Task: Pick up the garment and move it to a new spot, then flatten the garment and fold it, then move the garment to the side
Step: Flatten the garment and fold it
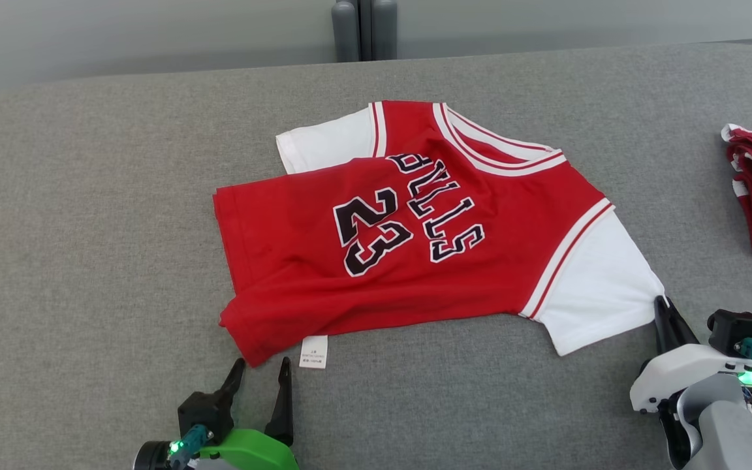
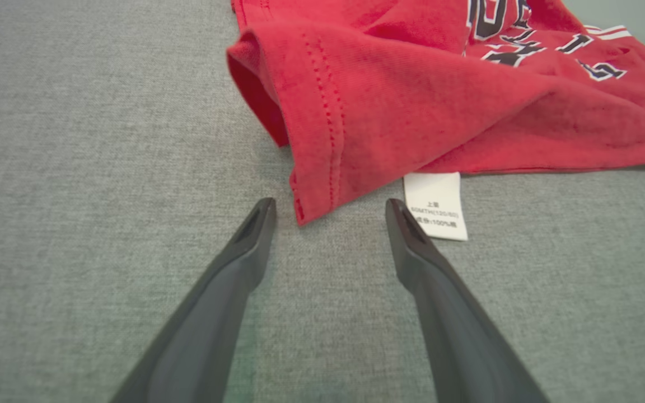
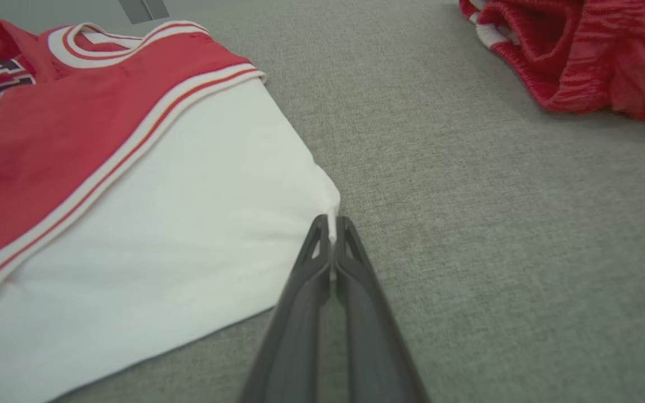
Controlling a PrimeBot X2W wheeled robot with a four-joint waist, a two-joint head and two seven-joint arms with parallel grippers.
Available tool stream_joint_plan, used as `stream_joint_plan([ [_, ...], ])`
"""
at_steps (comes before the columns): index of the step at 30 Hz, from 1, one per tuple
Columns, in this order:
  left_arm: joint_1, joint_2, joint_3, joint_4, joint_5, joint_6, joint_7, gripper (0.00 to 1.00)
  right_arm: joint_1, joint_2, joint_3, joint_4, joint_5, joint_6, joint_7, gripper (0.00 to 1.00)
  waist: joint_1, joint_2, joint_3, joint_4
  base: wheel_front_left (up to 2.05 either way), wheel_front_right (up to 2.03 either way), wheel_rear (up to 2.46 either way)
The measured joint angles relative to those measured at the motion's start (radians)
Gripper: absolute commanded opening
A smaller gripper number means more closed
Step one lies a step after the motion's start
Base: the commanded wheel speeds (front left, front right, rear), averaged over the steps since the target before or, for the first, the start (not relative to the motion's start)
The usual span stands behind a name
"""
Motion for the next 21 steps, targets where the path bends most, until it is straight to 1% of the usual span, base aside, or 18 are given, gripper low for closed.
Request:
stream_joint_plan([
  [5,-0.012,0.000,0.007,-0.017,-0.010,0.000,0.000,1.00,-0.014,0.000,0.021,-0.012,0.014,0.000,0.000,0.00,0.0000,0.0000,0.014,-0.008,0.00,0.00,0.00],
  [8,-0.027,0.000,0.016,-0.055,-0.001,0.000,0.000,1.00,-0.018,0.000,0.033,-0.018,0.020,0.000,0.000,0.00,0.0000,0.0000,0.023,-0.011,0.00,0.00,0.00],
  [9,-0.029,0.000,0.017,-0.060,-0.001,0.000,0.000,0.96,-0.018,0.000,0.035,-0.020,0.020,0.000,0.000,0.00,0.0000,0.0000,0.024,-0.011,0.00,0.00,0.00],
  [10,-0.029,0.000,0.016,-0.062,0.001,-0.001,0.000,0.48,-0.019,0.000,0.037,-0.020,0.021,0.000,0.000,0.00,0.0000,0.0000,0.026,-0.011,0.00,0.00,0.00],
  [11,-0.029,0.000,0.016,-0.065,0.003,-0.002,0.000,0.17,-0.019,0.000,0.039,-0.021,0.021,0.000,0.000,0.00,0.0000,0.0000,0.027,-0.011,0.00,0.00,0.00],
  [12,-0.031,0.000,0.016,-0.067,0.004,-0.004,0.000,0.00,-0.019,0.000,0.040,-0.021,0.021,0.000,0.000,0.00,0.0000,0.0000,0.027,-0.011,0.00,0.00,0.00],
  [13,-0.033,0.000,0.016,-0.071,0.004,-0.004,0.000,0.00,-0.019,0.000,0.038,-0.021,0.021,0.000,0.000,0.00,0.0000,0.0000,0.028,-0.011,0.00,0.00,0.00],
  [14,-0.033,0.000,0.016,-0.079,0.004,-0.007,0.000,0.00,-0.019,0.000,0.025,-0.030,0.019,0.000,0.000,1.00,0.0000,0.0000,0.029,-0.010,0.00,0.00,0.00],
  [21,-0.033,0.000,0.023,-0.159,0.023,-0.013,0.000,0.00,-0.019,0.000,-0.014,-0.076,0.007,0.000,0.000,1.00,0.0000,0.0000,0.032,-0.007,0.00,0.00,0.00],
])
